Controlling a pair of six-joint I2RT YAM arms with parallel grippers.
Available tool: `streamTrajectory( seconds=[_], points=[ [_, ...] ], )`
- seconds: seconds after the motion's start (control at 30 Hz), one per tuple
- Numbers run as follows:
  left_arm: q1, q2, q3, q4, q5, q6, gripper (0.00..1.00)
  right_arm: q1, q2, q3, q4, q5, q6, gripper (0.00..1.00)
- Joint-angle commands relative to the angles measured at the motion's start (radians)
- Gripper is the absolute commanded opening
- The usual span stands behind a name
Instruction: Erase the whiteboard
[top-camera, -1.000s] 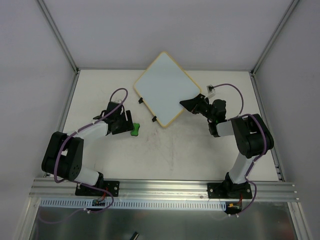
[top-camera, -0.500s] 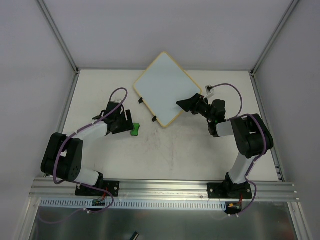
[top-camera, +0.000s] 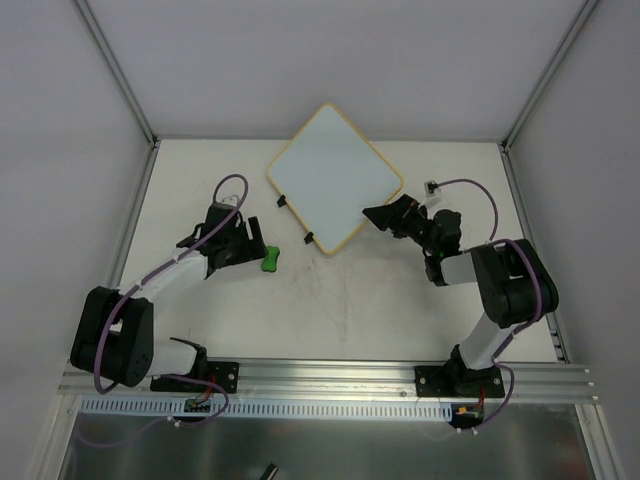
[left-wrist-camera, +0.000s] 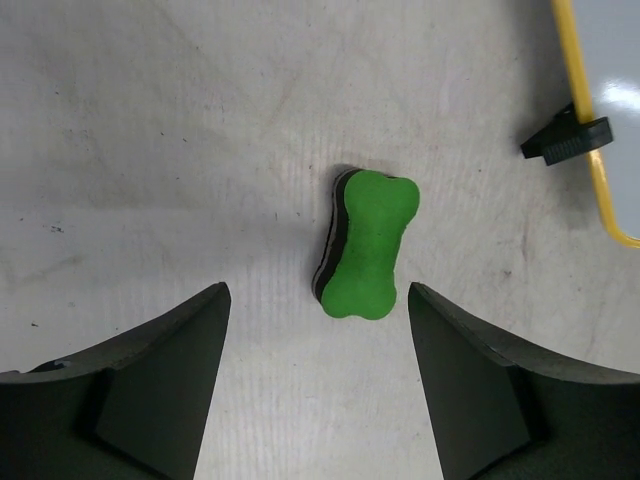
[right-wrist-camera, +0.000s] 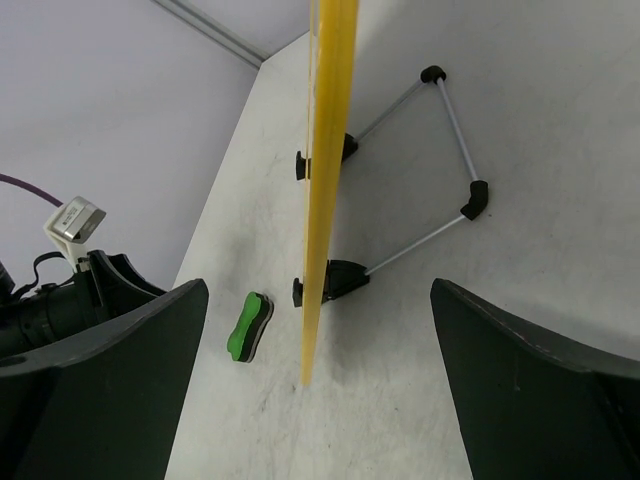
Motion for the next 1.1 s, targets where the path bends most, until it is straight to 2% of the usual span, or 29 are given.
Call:
streamTrajectory(
  seconds=[0.0,0.13,0.23,0.27,0.4,0.63,0.8,1.07],
  points=[
    [0.009,-0.08,-0.013,-0.013,-0.004,-0.019,0.73,-0.021,-0.112,-0.061,0.031,0.072,0.01,0.99],
    [0.007,-0.14,-0.022,-0.012,0.027,-0.018,0.79,-0.019,-0.218,-0.111,-0.001,0.082,0.014,0.99],
    [0.006,-0.203,-0.054,-0.009,0.004,-0.024,0.96,-0.021,-0.287,-0.131,-0.102,0.081,-0.001,0.99],
    [0.006,-0.232,-0.063,-0.004,0.006,-0.029,0.99,-0.021,-0.345,-0.141,-0.125,0.089,-0.007,0.99],
    [0.002,-0.307,-0.111,-0.002,-0.011,-0.029,0.99,-0.021,-0.528,-0.201,-0.36,0.153,-0.082,0.99],
    [0.001,-0.453,-0.22,0.004,-0.017,-0.03,0.99,-0.019,-0.816,-0.214,-0.749,0.226,-0.24,0.99],
    [0.001,-0.561,-0.264,0.002,0.001,-0.02,0.99,-0.016,-0.913,-0.206,-0.97,0.288,-0.317,0.99],
    [0.002,-0.738,-0.336,0.004,0.004,0.02,0.99,-0.016,-1.042,-0.292,-1.043,0.355,-0.394,0.99]
  ],
)
